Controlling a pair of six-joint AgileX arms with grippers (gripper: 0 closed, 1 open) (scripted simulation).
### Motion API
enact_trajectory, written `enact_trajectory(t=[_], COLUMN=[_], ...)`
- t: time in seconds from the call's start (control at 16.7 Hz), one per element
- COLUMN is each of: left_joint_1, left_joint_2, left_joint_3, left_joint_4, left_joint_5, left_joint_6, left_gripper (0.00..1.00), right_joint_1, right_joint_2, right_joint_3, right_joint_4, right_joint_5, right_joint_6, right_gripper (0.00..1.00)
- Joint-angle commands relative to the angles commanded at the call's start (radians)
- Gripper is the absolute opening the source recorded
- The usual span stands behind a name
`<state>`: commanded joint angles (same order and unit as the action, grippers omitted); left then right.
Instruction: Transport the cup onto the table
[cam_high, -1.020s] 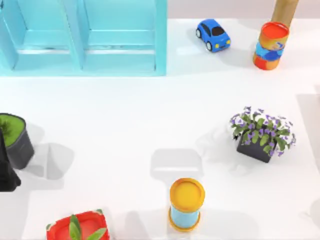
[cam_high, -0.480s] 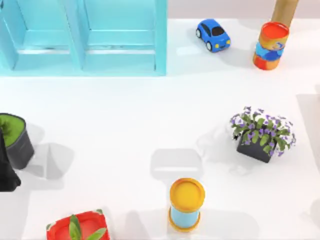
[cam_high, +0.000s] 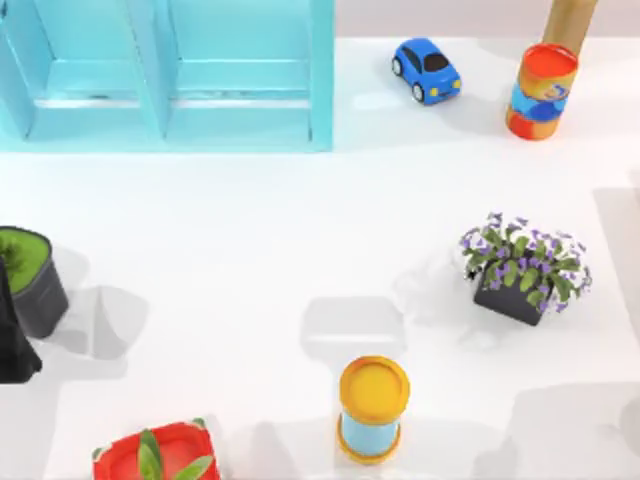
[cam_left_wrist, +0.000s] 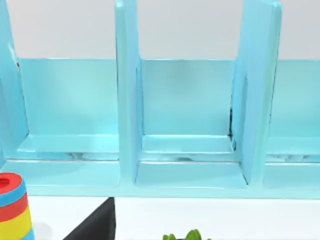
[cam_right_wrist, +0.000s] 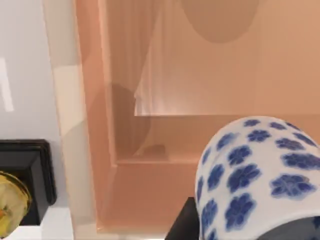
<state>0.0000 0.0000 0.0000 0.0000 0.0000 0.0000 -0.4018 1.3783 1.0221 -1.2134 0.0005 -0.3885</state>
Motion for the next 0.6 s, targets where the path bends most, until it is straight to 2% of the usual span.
enact_trajectory(t=[0.24,0.6], left_joint_1=[0.0,0.0], left_joint_2=[0.0,0.0], left_joint_3=[0.0,0.0], left_joint_4=[0.0,0.0], left_joint_5=[0.0,0.0], left_joint_6=[0.0,0.0], left_gripper=[1.0,1.0], right_joint_1=[0.081,0.088], right_joint_2=[-0.061,-0.045], right_joint_3=[0.028,0.037], right_joint_4=[-0.093,-0.096], right_joint_5=[0.001,-0.001], right_joint_6=[0.078,0.091], right_gripper=[0.0,0.0])
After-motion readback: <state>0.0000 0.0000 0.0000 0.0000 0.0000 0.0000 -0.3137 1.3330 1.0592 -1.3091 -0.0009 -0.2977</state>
